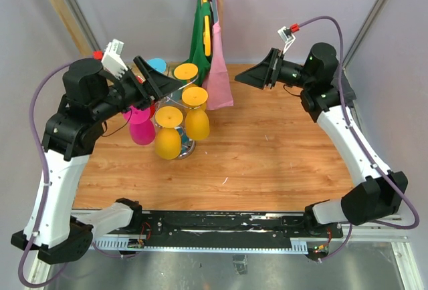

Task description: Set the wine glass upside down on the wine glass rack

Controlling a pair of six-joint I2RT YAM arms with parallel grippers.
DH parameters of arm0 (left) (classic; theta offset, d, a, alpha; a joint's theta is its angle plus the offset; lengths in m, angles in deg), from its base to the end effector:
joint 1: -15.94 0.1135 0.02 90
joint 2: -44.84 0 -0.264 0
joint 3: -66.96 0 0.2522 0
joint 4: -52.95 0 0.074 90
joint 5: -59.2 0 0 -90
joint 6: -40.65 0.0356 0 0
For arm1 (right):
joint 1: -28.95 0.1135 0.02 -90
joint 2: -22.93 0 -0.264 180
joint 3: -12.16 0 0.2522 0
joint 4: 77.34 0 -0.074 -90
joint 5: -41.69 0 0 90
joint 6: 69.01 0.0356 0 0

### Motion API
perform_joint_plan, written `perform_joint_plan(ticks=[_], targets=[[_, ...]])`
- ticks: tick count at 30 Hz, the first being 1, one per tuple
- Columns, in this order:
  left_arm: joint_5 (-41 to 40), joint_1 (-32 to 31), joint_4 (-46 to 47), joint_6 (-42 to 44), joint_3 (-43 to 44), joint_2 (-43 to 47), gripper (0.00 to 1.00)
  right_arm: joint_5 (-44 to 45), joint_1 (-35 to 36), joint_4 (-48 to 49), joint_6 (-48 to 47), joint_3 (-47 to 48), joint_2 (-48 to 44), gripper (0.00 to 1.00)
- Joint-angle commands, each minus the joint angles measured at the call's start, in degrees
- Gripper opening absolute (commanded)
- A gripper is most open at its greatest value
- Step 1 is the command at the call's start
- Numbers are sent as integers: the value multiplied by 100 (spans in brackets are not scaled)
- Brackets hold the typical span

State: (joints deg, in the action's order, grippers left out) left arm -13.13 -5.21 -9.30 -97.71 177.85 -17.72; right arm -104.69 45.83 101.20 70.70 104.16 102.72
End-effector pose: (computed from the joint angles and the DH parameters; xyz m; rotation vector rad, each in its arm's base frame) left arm 0.1554 -0.0717 0.5102 -0.2271 1.9416 -1.1134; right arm 0.2897 0.1189 0.4441 -0.4806 1.6226 1.5783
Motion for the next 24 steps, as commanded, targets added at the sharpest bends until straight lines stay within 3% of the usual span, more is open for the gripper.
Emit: perform_joint_plan(ticks=[1,8,14,24], targets=[[-662,-12,336,709,-22,378,78,232,96,-1283,-983,388,-223,95],[-1344,-13,285,947,-272,863,99,352,96,-1652,-1147,392,-364,99],[-1839,-12,81,1018,-395,1224,99,714,97,-1812,-1235,205,-620,99],[-1837,-17,-112,933,-420,1408,99,1105,98,-2052,-1456,187,-895,99]])
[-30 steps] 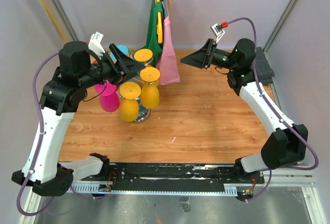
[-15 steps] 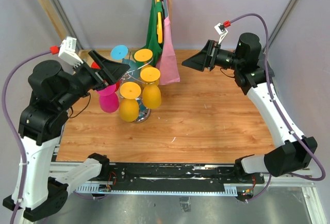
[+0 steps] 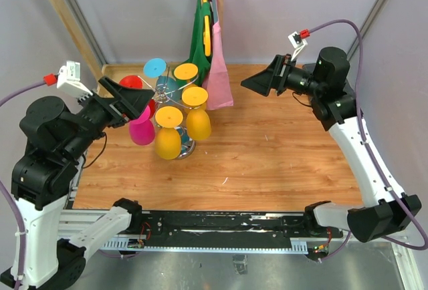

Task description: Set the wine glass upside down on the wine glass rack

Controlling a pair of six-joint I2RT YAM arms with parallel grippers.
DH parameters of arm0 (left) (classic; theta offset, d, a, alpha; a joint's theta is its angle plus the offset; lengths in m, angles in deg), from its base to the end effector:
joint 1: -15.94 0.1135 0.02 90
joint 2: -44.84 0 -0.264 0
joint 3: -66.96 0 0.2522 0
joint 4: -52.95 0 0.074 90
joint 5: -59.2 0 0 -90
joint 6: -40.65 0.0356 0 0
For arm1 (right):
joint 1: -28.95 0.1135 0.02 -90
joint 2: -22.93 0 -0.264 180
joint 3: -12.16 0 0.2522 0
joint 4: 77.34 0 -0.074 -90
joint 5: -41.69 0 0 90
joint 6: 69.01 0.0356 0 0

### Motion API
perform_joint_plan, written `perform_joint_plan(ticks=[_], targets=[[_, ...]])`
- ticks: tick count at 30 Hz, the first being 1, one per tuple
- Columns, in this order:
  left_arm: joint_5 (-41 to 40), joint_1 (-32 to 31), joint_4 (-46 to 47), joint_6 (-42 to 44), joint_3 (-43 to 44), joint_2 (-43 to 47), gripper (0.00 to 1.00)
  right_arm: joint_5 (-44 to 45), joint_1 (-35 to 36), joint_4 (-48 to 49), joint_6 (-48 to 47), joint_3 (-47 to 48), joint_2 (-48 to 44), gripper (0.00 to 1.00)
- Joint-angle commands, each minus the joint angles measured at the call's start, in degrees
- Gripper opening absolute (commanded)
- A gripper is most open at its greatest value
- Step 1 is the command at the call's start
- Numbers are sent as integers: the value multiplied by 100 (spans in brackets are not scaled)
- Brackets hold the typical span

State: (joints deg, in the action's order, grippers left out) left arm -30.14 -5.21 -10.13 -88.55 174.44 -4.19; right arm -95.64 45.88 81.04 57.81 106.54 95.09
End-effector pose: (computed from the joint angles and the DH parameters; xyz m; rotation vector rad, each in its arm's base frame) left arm 0.0820 -0.0322 0.5189 -0.2601 1.6956 -0.8038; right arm 0.2514 0.1039 0.4612 -0.4192 1.6885 1.3485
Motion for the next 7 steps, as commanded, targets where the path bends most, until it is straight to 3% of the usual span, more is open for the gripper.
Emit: perform_joint_plan(ticks=[1,7], targets=[[-137,-13,-33,10,-87,55,99,199,96,-25,-154,-67,-146,99],[-71,-17,-34,-45,-90,60,99,130,91,55,-99,-168,-200,99]])
